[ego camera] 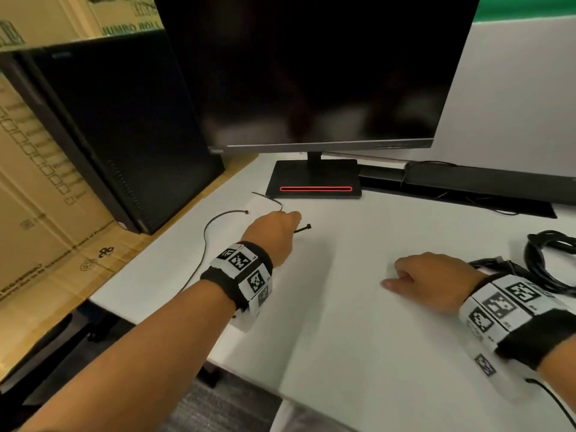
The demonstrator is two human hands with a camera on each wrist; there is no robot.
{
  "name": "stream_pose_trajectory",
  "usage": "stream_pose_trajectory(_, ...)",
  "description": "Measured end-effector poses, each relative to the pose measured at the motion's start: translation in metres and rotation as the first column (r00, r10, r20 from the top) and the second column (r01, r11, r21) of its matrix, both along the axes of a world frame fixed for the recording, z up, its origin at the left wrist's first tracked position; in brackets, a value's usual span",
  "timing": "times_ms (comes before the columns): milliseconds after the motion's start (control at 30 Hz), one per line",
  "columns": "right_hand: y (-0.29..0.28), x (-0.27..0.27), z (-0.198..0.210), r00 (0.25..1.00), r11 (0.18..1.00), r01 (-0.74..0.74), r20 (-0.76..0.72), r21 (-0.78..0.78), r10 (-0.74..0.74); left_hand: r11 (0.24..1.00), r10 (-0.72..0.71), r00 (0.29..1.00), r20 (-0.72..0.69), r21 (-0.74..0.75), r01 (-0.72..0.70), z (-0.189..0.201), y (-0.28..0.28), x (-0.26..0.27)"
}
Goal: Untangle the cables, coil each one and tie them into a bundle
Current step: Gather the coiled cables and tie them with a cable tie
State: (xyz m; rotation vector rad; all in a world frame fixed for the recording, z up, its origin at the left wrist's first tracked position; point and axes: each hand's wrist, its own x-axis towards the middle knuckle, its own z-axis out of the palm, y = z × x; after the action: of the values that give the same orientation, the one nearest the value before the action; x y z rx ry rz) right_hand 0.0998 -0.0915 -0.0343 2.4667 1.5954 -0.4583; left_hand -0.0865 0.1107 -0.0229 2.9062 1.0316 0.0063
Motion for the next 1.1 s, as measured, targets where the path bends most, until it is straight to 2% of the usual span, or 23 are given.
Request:
stream_pose_trajectory(100, -0.001, -0.001, 0.006, 0.996, 0.975, 0.023, -0.086, 0.220, -0.004, 0.995, -0.088, 0.968, 0.235, -0.030, 0.098, 0.013, -0.033, -0.003)
stream_pose_trajectory(167, -0.003, -0.004, 0.010, 0.968, 0.921, 0.051, -0.247, 0.385, 0.050, 0.967, -0.112, 0.885, 0.452, -0.155, 0.202, 0.017, -0.056, -0.008)
stream_pose_trajectory(233, -0.003, -0.010, 0.012, 0.902, 0.874, 0.091, -0.411, 0.478, 0.131, 0.873, -0.061, 0.769, 0.636, -0.339, 0.350, 0.019, -0.078, -0.015)
stream_pose_trajectory(267, -0.004, -0.014, 0.014, 0.852, 0.859, 0.141, -0.503, 0.491, 0.147, 0.809, -0.029, 0.729, 0.684, -0.412, 0.419, 0.019, -0.086, -0.016)
stream_pose_trajectory(300, -0.005, -0.017, 0.015, 0.772, 0.840, 0.230, -0.618, 0.492, 0.151, 0.748, 0.006, 0.701, 0.713, -0.469, 0.470, 0.018, -0.092, -0.017)
stream_pose_trajectory(333, -0.006, -0.020, 0.016, 0.653, 0.808, 0.349, -0.742, 0.474, 0.153, 0.690, 0.058, 0.684, 0.727, -0.524, 0.499, 0.018, -0.095, -0.016)
stream_pose_trajectory(400, -0.012, -0.020, 0.021, 0.334, 0.711, 0.598, -0.922, 0.369, 0.198, 0.599, 0.180, 0.652, 0.736, -0.608, 0.521, 0.017, -0.096, -0.015)
stream_pose_trajectory(433, -0.016, -0.018, 0.025, 0.193, 0.667, 0.680, -0.952, 0.305, 0.238, 0.561, 0.221, 0.641, 0.736, -0.633, 0.533, 0.015, -0.096, -0.014)
stream_pose_trajectory(467, -0.020, -0.016, 0.028, 0.105, 0.634, 0.727, -0.956, 0.263, 0.275, 0.535, 0.240, 0.633, 0.736, -0.644, 0.547, 0.012, -0.096, -0.012)
stream_pose_trajectory(500, -0.025, -0.015, 0.031, 0.072, 0.608, 0.755, -0.953, 0.244, 0.293, 0.524, 0.242, 0.629, 0.738, -0.646, 0.556, 0.010, -0.098, -0.009)
stream_pose_trajectory(533, -0.029, -0.013, 0.032, 0.083, 0.585, 0.774, -0.955, 0.242, 0.286, 0.522, 0.239, 0.628, 0.741, -0.643, 0.561, 0.007, -0.100, -0.006)
stream_pose_trajectory(600, -0.035, -0.010, 0.030, 0.170, 0.534, 0.801, -0.957, 0.273, 0.234, 0.537, 0.269, 0.620, 0.737, -0.649, 0.539, 0.002, -0.105, 0.005)
stream_pose_trajectory(633, -0.038, -0.009, 0.029, 0.186, 0.509, 0.815, -0.957, 0.277, 0.222, 0.559, 0.287, 0.619, 0.731, -0.653, 0.511, 0.000, -0.108, 0.011)
stream_pose_trajectory(700, -0.046, -0.007, 0.025, 0.132, 0.479, 0.843, -0.958, 0.244, 0.255, 0.649, 0.277, 0.639, 0.717, -0.630, 0.427, -0.001, -0.112, 0.023)
stream_pose_trajectory(767, -0.053, -0.004, 0.024, 0.050, 0.473, 0.860, -0.954, 0.192, 0.297, 0.726, 0.225, 0.701, 0.677, -0.596, 0.343, -0.001, -0.113, 0.030)
stream_pose_trajectory(833, -0.060, 0.001, 0.022, 0.037, 0.482, 0.857, -0.956, 0.180, 0.291, 0.754, 0.178, 0.795, 0.580, -0.600, 0.268, -0.001, -0.113, 0.033)
stream_pose_trajectory(867, -0.062, 0.003, 0.022, 0.061, 0.483, 0.856, -0.964, 0.183, 0.258, 0.756, 0.160, 0.839, 0.520, -0.611, 0.234, -0.001, -0.112, 0.032)
stream_pose_trajectory(933, -0.068, 0.007, 0.017, 0.145, 0.487, 0.852, -0.980, 0.193, 0.135, 0.723, 0.138, 0.891, 0.432, -0.659, 0.208, -0.004, -0.109, 0.030)
stream_pose_trajectory(1000, -0.072, 0.012, 0.013, 0.234, 0.512, 0.835, -0.972, 0.201, 0.000, 0.652, 0.158, 0.900, 0.407, -0.727, 0.214, -0.007, -0.106, 0.029)
stream_pose_trajectory(1033, -0.074, 0.014, 0.012, 0.310, 0.537, 0.812, -0.949, 0.229, -0.064, 0.635, 0.174, 0.896, 0.408, -0.742, 0.215, -0.008, -0.104, 0.029)
stream_pose_trajectory(1067, -0.077, 0.017, 0.012, 0.441, 0.576, 0.764, -0.887, 0.290, -0.139, 0.638, 0.187, 0.893, 0.410, -0.742, 0.207, -0.008, -0.102, 0.028)
stream_pose_trajectory(1100, -0.081, 0.021, 0.013, 0.610, 0.631, 0.682, -0.764, 0.371, -0.210, 0.655, 0.198, 0.890, 0.411, -0.731, 0.192, -0.008, -0.098, 0.028)
